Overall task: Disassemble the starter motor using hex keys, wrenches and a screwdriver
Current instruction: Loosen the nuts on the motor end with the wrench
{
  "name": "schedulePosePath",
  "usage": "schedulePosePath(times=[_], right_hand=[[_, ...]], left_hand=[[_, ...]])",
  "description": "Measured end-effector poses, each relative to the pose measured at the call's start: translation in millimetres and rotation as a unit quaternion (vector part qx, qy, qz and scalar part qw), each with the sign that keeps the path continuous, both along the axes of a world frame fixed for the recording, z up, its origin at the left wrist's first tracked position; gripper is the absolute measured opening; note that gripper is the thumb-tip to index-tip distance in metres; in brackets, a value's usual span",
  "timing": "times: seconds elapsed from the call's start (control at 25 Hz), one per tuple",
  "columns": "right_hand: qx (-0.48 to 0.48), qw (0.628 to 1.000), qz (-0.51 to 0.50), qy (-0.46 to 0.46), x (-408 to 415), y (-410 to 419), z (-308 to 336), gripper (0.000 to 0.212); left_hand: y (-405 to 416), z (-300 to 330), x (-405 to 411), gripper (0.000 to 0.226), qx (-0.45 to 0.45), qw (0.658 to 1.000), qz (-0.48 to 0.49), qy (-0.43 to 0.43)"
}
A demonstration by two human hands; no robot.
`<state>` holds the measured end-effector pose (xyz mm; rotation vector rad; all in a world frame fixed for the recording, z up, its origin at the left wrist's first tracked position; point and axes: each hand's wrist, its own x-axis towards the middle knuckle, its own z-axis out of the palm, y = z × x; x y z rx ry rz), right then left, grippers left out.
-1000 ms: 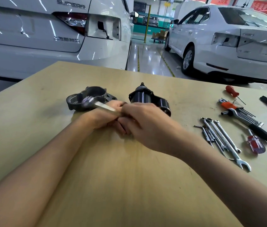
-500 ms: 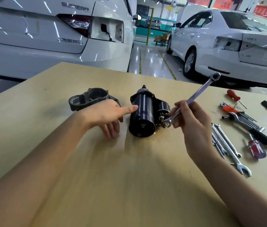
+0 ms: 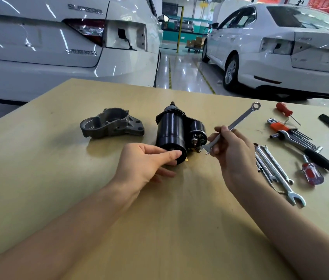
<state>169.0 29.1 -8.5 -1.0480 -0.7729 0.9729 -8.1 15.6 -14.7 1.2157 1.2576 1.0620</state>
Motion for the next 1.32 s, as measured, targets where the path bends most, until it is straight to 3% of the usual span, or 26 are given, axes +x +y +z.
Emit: schedulePosePath(times=[0.08,0.24,0.36,0.44,0.56,0.68,0.96,1.16,1.32], right_hand=[[0.012,0.997,0.005,-0.075,-7,-4,1,0.023],[0.065,0.983,0.080,-0.149,-17,-14,5,0.021],[0.061,0.967,0.110,-0.221,-19,-18,3,0.019],[0.063,0.953,0.099,-0.278,-21,-19,-1,0.018],[0.078,0.926,0.082,-0.361,-24,-19,-7,0.024],[0.087,0.912,0.078,-0.394,-22,-16,-13,0.027],[0.111,0.901,0.082,-0.410,-25,-15,-17,0.023],[0.155,0.900,0.159,-0.376,-28,-18,-17,0.034],[0.150,0.911,0.106,-0.370,-25,-15,-15,0.028]], left_hand=[[0,1,4,0.024,-0.039,0.998,-0.018,-0.048],[3,8,2,0.081,-0.182,0.956,-0.153,-0.171],[5,9,-1,0.096,-0.210,0.941,-0.211,-0.160],[7,9,-5,0.096,-0.202,0.955,-0.190,-0.102],[14,11,-17,0.075,-0.126,0.988,-0.092,-0.006],[18,13,-26,0.062,-0.089,0.995,-0.052,-0.008],[13,15,-21,0.068,-0.115,0.983,-0.135,-0.043],[10,12,-13,0.078,-0.159,0.964,-0.200,-0.072],[12,14,-17,0.083,-0.171,0.962,-0.204,-0.055]])
